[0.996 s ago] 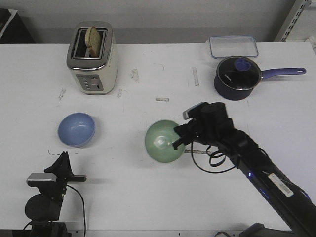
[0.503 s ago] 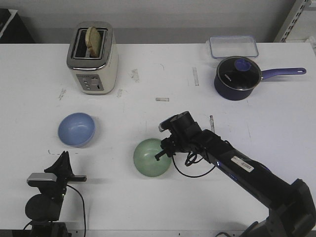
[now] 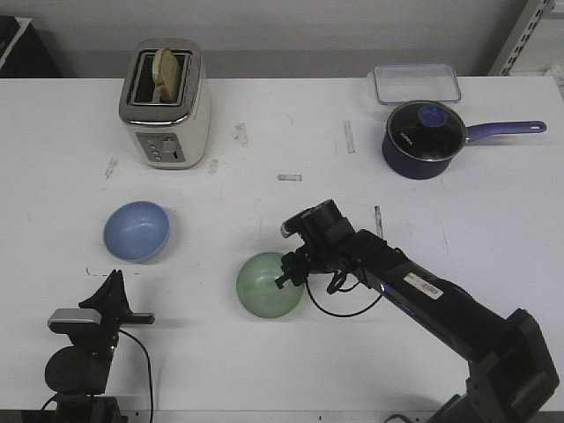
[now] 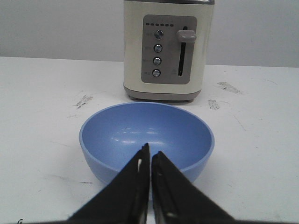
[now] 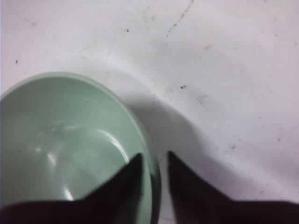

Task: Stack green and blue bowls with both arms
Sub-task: 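Release the green bowl and retract the right gripper to rest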

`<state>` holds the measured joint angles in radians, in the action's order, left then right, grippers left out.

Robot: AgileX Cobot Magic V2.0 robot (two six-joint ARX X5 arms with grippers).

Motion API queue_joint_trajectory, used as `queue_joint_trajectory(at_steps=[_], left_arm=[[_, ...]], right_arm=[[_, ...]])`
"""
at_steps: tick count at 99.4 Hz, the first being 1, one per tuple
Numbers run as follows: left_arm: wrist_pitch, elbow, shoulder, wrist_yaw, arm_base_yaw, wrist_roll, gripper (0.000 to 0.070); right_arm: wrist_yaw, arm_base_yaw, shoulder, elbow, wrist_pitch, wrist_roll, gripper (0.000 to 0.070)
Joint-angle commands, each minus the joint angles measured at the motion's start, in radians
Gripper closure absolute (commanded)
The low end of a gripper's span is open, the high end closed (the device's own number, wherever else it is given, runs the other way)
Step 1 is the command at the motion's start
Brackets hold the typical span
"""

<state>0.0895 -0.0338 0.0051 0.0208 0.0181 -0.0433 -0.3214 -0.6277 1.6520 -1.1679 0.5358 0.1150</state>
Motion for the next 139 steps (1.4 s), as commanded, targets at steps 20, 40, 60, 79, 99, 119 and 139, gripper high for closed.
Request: queue_joint_trajectory(at_steps=[20, 40, 60, 79, 99, 119, 139], left_arm=[[0.009, 0.020, -0.001, -0.002, 0.001, -0.003, 0.0699], [0.009, 0.020, -0.001, -0.002, 0.001, -0.003, 0.0699], [0.010, 0.020, -0.001, -0.002, 0.001, -0.003, 0.0699], [0.037, 0.018, -0.001, -0.002, 0.001, -0.014, 0.0699], [0.070, -0.018, 0.000, -0.002, 0.001, -0.046, 0.0699], [0.069, -0.090, 0.005, -0.002, 0.001, -0.045, 0.0699], [0.067, -0.296, 0.114, 0.015, 0.000, 0.061, 0.0699]], right_arm=[[-0.001, 0.029, -0.110, -0.042, -0.004, -0.011, 0.0184], [0.061, 0.142, -0.278, -0.042, 0.026, -0.020, 0.0527], [0.199, 0.328, -0.422, -0.035, 0.134, -0.139, 0.0700], [0.217, 0.510, -0.592, 0.165, 0.048, -0.152, 0.0700], [0.231, 0.603, -0.878, 0.525, -0.104, -0.149, 0.0700], [0.277, 0.612, -1.163, 0.707, -0.188, -0.080, 0.0700], [0.317, 0.612, -1.291, 0.711, -0.215, -0.106, 0.0700]])
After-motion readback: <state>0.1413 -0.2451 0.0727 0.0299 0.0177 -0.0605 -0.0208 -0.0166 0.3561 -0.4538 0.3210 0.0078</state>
